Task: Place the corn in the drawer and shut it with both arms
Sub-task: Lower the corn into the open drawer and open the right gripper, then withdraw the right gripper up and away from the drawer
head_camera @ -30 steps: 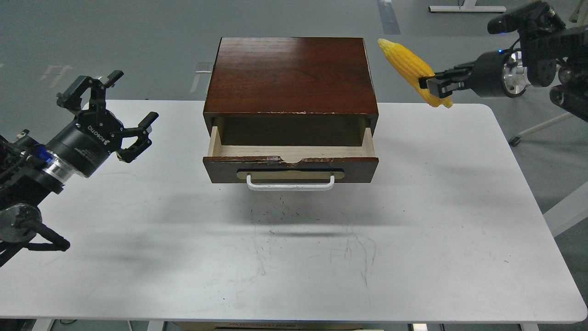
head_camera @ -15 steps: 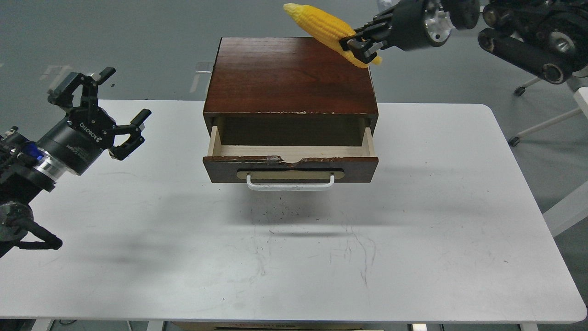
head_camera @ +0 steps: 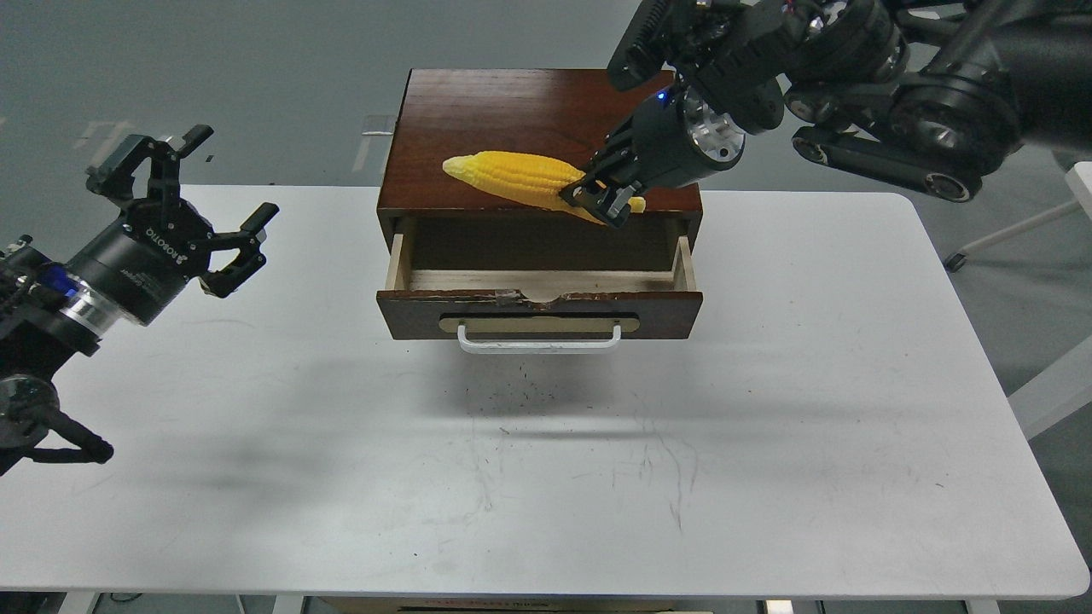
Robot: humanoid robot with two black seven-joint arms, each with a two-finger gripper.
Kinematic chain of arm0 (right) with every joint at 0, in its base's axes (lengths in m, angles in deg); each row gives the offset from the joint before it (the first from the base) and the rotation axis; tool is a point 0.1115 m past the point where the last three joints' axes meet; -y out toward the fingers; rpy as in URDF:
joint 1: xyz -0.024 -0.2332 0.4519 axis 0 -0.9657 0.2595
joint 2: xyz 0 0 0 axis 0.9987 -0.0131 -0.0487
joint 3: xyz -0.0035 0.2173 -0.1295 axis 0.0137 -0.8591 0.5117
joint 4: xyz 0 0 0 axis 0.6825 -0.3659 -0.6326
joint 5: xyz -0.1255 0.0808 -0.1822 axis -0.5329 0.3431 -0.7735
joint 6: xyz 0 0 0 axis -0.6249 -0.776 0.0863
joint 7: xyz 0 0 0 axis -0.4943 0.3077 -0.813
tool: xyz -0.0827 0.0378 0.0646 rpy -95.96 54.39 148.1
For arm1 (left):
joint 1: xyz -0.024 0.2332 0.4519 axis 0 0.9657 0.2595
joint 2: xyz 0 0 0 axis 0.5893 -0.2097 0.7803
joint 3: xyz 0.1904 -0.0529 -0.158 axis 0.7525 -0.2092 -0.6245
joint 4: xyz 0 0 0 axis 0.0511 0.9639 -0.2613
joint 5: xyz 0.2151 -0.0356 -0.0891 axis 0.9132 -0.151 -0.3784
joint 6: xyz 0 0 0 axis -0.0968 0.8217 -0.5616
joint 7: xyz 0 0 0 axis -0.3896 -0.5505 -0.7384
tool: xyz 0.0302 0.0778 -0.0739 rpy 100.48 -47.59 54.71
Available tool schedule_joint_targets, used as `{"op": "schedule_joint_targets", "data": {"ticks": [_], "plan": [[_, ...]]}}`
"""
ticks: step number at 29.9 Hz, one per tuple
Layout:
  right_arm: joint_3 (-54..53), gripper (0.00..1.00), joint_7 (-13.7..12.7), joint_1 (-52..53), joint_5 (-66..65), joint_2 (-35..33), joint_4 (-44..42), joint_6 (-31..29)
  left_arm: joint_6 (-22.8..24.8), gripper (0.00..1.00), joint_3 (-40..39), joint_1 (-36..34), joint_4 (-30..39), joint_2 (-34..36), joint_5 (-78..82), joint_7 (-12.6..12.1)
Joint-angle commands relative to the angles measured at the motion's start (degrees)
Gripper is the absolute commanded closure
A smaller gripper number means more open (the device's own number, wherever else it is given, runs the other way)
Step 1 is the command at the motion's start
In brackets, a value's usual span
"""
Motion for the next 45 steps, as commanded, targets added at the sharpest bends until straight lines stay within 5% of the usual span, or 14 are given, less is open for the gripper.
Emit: {"op": "schedule_joint_targets", "data": {"ticks": [1,10,20,30,36,45], "plan": [[1.4,1.0,0.0,-0.1,0.1,1.8,-0.5,0.3,0.0,0.0,0.0,0.1,0.0,-0.1,0.0,0.0],[1.7,0.74,0.0,-1.6,0.1,4.1,-1.5,0.4,0.0,0.0,0.0,0.1,0.0,-0.1,0.0,0.0],[1.4,0.1,0.0,-2.7,0.9,4.2,-1.6,0.5,0.0,0.0,0.1,0.1,0.0,-0.3,0.0,0.0],[-3.0,0.01,0.0,-1.7,9.5,0.5,-1.5,0.7,0.0,0.0,0.0,-0.2,-0.1,0.0,0.0,0.0],[-7.8,0.01,0.0,-3.0,22.5,-9.0,-1.6,0.7,0.0,0.0,-0.1,-2.8,-0.2,1.7,3.5,0.0],[-27.0,0.01,0.0,-28.8,48.1,-24.9,-1.7,1.0,0.0,0.0,-0.3,-11.3,0.0,1.9,17.1,0.0]]}}
